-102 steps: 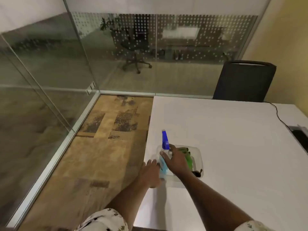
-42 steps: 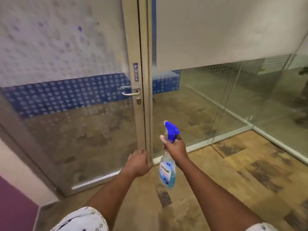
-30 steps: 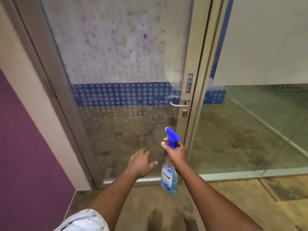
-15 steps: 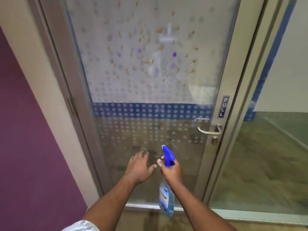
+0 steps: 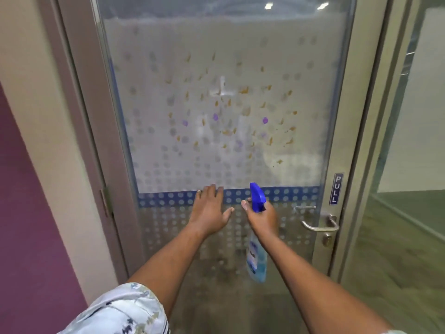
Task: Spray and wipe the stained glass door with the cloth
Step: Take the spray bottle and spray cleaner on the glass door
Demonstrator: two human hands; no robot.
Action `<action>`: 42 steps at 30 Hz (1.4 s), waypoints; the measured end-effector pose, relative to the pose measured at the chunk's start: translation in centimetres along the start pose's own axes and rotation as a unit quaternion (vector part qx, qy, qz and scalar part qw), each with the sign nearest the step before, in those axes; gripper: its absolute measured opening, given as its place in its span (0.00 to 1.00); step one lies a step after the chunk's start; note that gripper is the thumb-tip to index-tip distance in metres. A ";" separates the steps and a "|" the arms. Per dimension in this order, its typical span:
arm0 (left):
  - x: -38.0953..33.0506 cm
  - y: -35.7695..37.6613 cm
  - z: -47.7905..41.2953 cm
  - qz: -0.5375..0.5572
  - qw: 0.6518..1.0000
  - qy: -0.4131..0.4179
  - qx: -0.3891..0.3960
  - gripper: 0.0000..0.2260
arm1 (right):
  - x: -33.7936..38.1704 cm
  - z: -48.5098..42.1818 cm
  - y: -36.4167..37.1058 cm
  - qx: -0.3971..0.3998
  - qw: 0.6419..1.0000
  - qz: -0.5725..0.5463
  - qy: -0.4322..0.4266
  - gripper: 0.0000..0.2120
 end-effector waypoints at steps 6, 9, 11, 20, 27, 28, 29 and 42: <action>2.4 -8.5 -6.7 -0.069 0.990 0.014 -0.121 0.37 | 11.1 -5.6 0.5 -0.047 0.992 0.014 -0.113 0.08; 3.5 -12.7 -9.1 -0.081 0.982 0.006 -0.171 0.37 | 17.0 -7.8 0.7 -0.050 0.985 0.010 -0.163 0.09; 4.2 -15.0 -10.2 -0.082 0.977 -0.005 -0.196 0.37 | 20.7 -9.2 0.9 -0.053 0.982 0.008 -0.184 0.11; 6.4 -21.3 -12.7 -0.105 0.964 -0.043 -0.242 0.36 | 32.9 -12.1 3.8 -0.024 0.976 0.040 -0.214 0.14; 6.9 -21.3 -12.9 -0.106 0.965 -0.055 -0.234 0.36 | 35.6 -12.3 6.0 0.014 0.974 0.068 -0.218 0.13; 6.9 -21.2 -12.9 -0.106 0.966 -0.056 -0.230 0.36 | 35.7 -12.6 5.7 0.005 0.975 0.069 -0.211 0.13; 6.9 -21.0 -12.8 -0.107 0.966 -0.055 -0.228 0.36 | 35.8 -12.9 5.2 -0.008 0.977 0.065 -0.205 0.13; 4.6 -19.7 -13.1 -0.112 0.970 -0.028 -0.214 0.37 | 31.8 -19.5 -9.2 -0.208 0.974 0.002 -0.093 0.17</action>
Point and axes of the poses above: each hand's wrist, its own z-axis away from the middle knuckle, its own y-axis out of the palm, x = y × z, the point moved 2 cm from there along -z, towards the middle knuckle, and after that the axes turned 1 degree about -z, right-handed, at the moved point
